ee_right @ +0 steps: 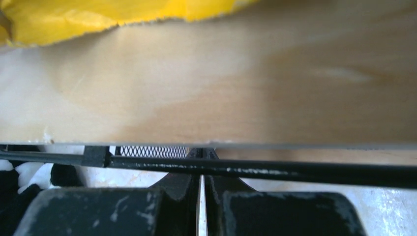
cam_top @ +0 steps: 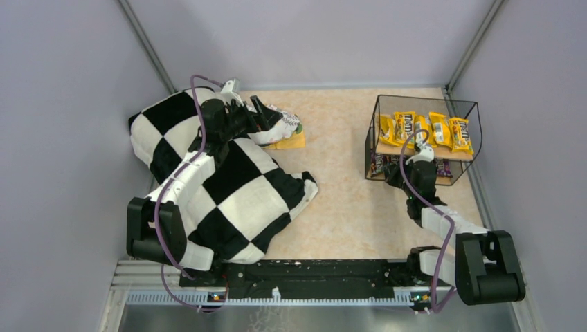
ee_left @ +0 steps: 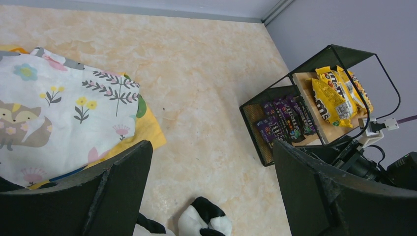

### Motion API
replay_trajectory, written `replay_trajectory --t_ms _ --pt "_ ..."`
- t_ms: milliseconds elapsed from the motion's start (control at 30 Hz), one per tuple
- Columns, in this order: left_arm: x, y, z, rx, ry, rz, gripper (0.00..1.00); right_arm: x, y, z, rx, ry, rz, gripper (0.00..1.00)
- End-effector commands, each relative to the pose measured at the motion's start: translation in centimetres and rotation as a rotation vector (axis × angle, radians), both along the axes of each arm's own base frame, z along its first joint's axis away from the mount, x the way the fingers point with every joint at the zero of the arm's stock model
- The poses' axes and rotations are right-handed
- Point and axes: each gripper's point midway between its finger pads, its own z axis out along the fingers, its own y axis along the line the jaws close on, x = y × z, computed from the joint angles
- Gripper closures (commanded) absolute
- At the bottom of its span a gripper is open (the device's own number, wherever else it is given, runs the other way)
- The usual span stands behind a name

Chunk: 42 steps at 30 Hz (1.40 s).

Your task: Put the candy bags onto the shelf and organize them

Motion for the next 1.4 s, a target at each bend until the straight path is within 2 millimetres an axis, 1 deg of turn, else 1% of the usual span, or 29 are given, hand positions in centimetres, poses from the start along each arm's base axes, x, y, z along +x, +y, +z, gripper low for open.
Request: replay_trajectory --t_ms 0,100,367,567,667,867,967,1067,1167,1267,1367 --pt "-0.1 -0.4 3.7 -0.030 -0.095 -0.020 0.02 2.0 0.1 3.0 0.007 -0.118 -0.022 0.98" --pt "-0.1 -0.4 3.8 -0.032 -0.097 -0.021 0.01 2.4 0.3 3.2 0.008 -0.127 -0.018 0.98" --pt "-0.1 -0.4 3.9 -0.032 -0.097 -0.020 0.02 3.2 0.9 2.5 0.019 -0.115 -0.022 0.98" --pt "-0.1 -0.4 3.9 -0.034 -0.099 -0.021 0.01 3.2 1.2 2.1 0.043 -0.112 -0.041 0.92" --pt "-0.1 -0.4 3.8 -0.034 -0.096 -0.022 0.02 3.1 0.9 1.5 0.062 -0.086 -0.076 0.86" --pt "-0.2 -0.4 4.0 -0.037 -0.098 -0.024 0.01 2.8 -0.1 1.0 0.082 -0.058 -0.155 0.73" --pt "-0.2 -0.4 4.0 -0.038 -0.099 -0.025 0.02 2.4 -0.1 0.8 0.106 -0.045 -0.172 0.66" --pt "-0.2 -0.5 4.0 -0.039 -0.098 -0.026 0.01 1.8 0.0 0.4 0.138 -0.015 -0.200 0.57" --pt "-0.2 -0.5 4.1 -0.040 -0.099 -0.027 0.02 0.9 0.0 0.0 0.203 0.019 -0.262 0.48" --pt "-0.2 -0.5 4.1 -0.040 -0.100 -0.028 0.02 -0.1 0.4 -0.3 0.254 0.038 -0.289 0.46" --pt "-0.2 -0.5 4.1 -0.040 -0.100 -0.026 0.02 -0.9 0.4 -0.7 0.288 0.065 -0.322 0.42"
